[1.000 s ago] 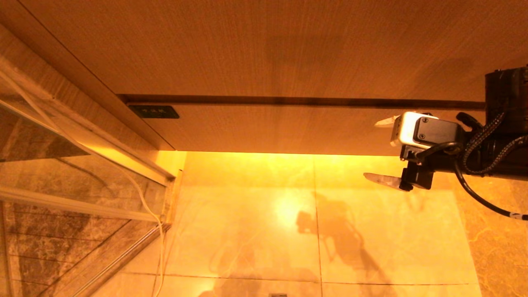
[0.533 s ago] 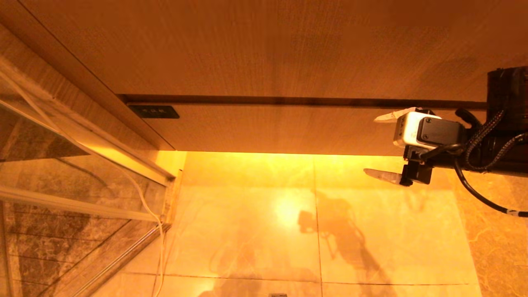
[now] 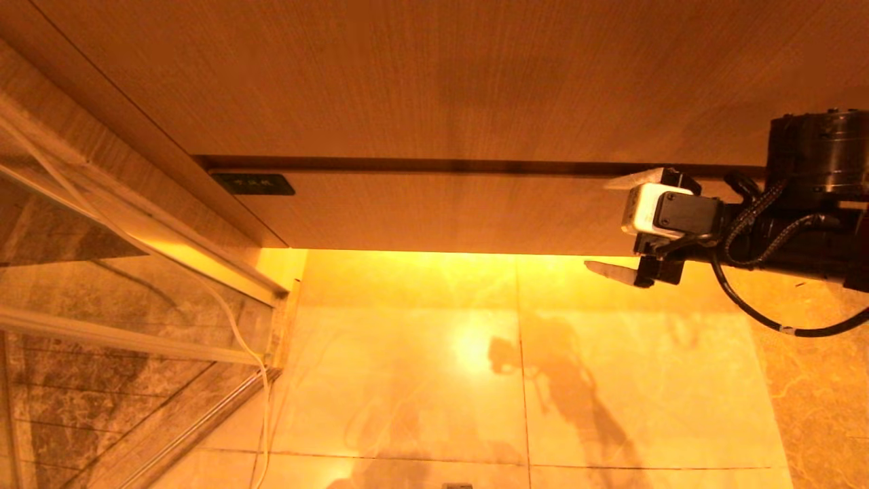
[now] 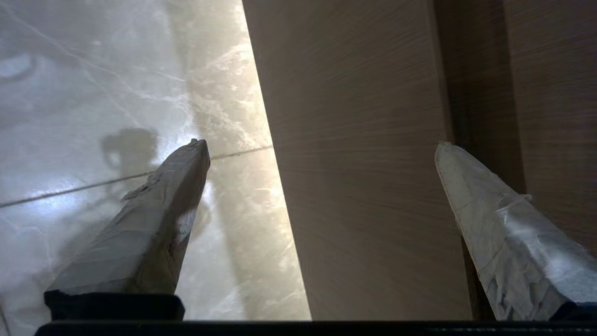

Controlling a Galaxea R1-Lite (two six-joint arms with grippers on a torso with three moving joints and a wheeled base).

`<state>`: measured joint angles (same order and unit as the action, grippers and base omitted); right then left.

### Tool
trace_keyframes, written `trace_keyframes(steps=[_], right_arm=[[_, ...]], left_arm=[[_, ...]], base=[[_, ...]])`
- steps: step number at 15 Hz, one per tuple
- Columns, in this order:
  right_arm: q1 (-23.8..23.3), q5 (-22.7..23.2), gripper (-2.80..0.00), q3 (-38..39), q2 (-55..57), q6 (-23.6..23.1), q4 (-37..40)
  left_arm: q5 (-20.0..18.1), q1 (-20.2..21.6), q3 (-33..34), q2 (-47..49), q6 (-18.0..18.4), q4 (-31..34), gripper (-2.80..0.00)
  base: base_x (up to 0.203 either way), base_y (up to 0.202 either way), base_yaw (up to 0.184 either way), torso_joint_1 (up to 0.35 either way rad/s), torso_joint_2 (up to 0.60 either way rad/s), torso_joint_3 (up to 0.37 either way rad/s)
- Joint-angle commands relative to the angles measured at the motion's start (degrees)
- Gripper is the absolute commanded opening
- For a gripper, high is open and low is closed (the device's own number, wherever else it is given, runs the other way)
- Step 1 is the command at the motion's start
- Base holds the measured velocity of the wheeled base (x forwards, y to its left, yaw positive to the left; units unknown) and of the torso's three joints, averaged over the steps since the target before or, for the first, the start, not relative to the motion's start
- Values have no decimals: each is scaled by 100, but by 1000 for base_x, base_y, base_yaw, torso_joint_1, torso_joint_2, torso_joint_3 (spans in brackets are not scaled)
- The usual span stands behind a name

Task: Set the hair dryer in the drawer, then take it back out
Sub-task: Pull open the drawer

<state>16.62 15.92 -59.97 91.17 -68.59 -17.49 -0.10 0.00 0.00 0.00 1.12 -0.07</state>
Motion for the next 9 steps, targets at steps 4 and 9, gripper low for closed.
trace_keyframes(steps=[4, 9], right_arm=[[-63, 8, 0, -129, 200, -67, -35], [-81, -2, 0, -217, 85, -76, -34]], left_arm=[[1, 0, 9, 0, 2, -1, -280], [1, 0, 9, 0, 2, -1, -280]], base=[[0, 0, 0, 0, 0, 0], [0, 0, 0, 0, 0, 0]])
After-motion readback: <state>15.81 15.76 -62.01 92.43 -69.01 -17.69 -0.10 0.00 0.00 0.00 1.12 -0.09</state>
